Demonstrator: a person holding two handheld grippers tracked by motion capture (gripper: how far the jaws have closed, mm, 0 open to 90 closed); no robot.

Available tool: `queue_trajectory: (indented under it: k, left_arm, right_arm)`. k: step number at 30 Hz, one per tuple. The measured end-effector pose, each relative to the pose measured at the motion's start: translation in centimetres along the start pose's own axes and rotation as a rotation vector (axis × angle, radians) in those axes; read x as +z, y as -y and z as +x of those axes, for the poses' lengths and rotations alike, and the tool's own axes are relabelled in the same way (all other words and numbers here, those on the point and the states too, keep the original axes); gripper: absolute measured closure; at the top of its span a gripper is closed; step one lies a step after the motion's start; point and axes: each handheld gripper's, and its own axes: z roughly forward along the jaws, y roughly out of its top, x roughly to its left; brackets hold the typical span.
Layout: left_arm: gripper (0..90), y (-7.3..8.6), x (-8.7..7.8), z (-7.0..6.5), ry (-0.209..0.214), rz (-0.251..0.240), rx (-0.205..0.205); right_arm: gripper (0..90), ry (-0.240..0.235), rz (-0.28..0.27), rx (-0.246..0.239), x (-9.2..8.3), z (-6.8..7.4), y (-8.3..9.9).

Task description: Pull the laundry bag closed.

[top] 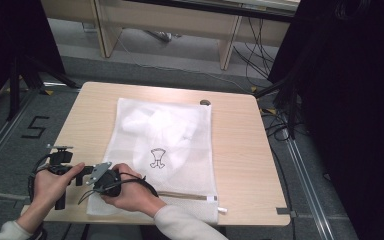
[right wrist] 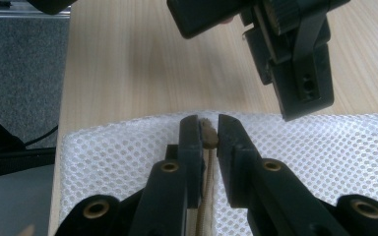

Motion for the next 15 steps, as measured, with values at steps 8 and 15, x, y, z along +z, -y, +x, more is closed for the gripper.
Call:
queue_trajectory:
  k: [8,15]
  left_arm:
    - [48.8,0.01,0.20,-0.19,-0.001,0.016,0.004]
    - [48.9,0.01,0.36,-0.22,0.002,0.024,0.004]
  right_arm:
    - [81.9,0.015,-0.001,-0.005,-0.10,0.09,-0.04]
    - [81.9,0.032,0.001,-0.020,-0.36,0.03,-0.12]
